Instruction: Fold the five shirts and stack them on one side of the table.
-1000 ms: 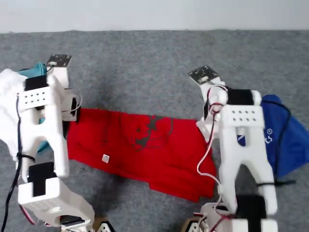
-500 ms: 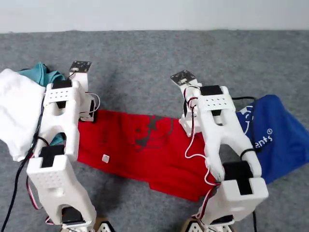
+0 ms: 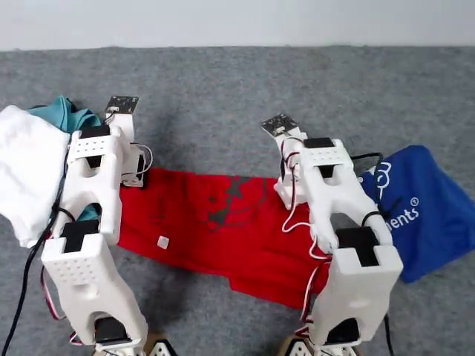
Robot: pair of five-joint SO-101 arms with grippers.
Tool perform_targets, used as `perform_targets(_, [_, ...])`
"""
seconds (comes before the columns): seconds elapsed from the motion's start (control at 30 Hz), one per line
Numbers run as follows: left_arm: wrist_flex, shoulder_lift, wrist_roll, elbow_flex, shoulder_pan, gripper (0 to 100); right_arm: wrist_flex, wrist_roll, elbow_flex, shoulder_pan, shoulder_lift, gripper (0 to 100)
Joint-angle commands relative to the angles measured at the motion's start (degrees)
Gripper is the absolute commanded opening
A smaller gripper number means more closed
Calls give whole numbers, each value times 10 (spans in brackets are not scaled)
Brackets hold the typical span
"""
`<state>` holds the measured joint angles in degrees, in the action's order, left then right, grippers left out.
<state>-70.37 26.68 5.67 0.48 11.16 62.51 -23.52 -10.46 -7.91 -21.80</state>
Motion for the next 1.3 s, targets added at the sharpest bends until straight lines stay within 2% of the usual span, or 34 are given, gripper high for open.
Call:
perform_targets(0.0, [5,-4,-3,-22,1,115,-15,-56,6,15,-14,7])
perform_targets(0.23, [5,-4,-8,-37,2,115,-16,-77,25,56,-15,9])
perform_targets(0.5, [38,-4,-109,-108,1,115,-19,-77,150,93,-19,9])
perform_targets(0.7, [55,-4,-127,-106,1,115,-42,-77,214,101,-57,14])
perform_targets(0.77, [43,-4,-127,-106,1,115,-40,-77,224,101,-80,50])
perform_targets(0.93, [20,-4,-126,-107,0,116,63,-77,283,97,-95,207])
perform_targets(1.1, [-52,-4,-125,-107,-4,118,232,-82,374,100,-58,212])
perform_targets(1.27, [-128,6,-125,-108,-18,117,371,-83,388,95,-22,212])
